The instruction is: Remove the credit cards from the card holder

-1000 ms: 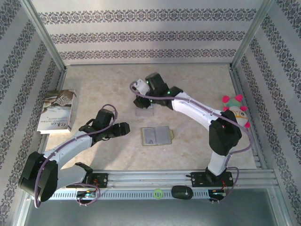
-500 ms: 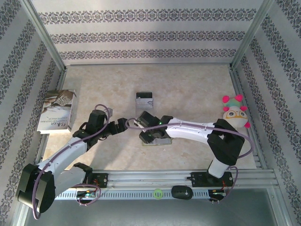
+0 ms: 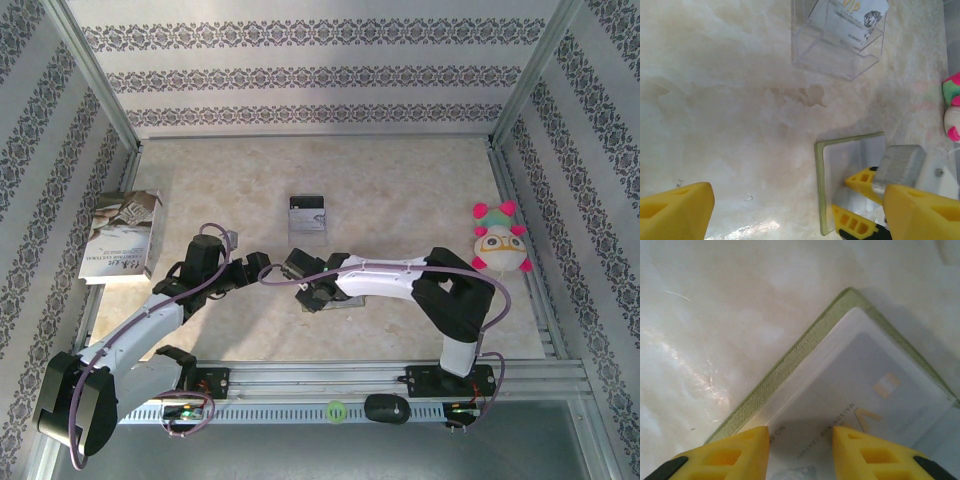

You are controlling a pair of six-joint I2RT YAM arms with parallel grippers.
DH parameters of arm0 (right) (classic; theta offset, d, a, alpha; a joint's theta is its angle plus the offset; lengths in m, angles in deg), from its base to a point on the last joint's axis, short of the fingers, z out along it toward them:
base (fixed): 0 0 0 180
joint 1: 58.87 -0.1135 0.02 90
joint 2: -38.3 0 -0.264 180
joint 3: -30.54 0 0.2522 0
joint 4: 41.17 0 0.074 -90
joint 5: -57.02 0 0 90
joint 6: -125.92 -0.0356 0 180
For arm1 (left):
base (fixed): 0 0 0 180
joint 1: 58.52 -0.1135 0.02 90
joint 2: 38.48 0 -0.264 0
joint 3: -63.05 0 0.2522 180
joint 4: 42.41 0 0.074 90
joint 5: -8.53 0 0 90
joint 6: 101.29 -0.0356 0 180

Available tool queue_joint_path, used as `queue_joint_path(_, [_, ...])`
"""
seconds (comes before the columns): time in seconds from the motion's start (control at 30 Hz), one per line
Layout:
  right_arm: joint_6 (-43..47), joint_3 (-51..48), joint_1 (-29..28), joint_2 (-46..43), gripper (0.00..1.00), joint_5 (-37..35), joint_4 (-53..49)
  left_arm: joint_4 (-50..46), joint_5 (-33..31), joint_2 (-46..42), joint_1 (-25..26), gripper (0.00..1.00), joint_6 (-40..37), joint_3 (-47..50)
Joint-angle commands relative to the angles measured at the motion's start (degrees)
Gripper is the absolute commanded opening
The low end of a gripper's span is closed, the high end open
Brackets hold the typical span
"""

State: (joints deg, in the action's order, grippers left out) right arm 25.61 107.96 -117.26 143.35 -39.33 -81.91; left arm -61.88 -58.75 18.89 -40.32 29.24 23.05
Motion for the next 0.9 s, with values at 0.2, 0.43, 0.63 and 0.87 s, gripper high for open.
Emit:
queue_joint_path(0.2, [0.06, 0.55, -0.41, 4.04, 0.2, 1.2, -0.28, 0.56, 1.73, -0.55, -0.88, 0.82, -0.66, 0.51])
queue_joint_path(0.43, [-0.94, -1.84, 1.41, -0.56, 0.01, 4.3, 6.92, 3.87, 3.22, 2.35, 0.31, 0.7, 0.25, 1.87])
queue_joint_path(0.63, [-3.79, -5.27, 3.26, -4.95, 0.0, 10.89, 17.36, 7.72, 0.28, 7.29, 5.44, 0.52, 1.55, 1.37])
queue_joint_path(0.87, [-7.77, -10.51, 4.34, -8.55, 0.0, 14.03, 26.9, 11.39, -1.92, 12.92, 10.34, 0.36, 2.2, -0.17])
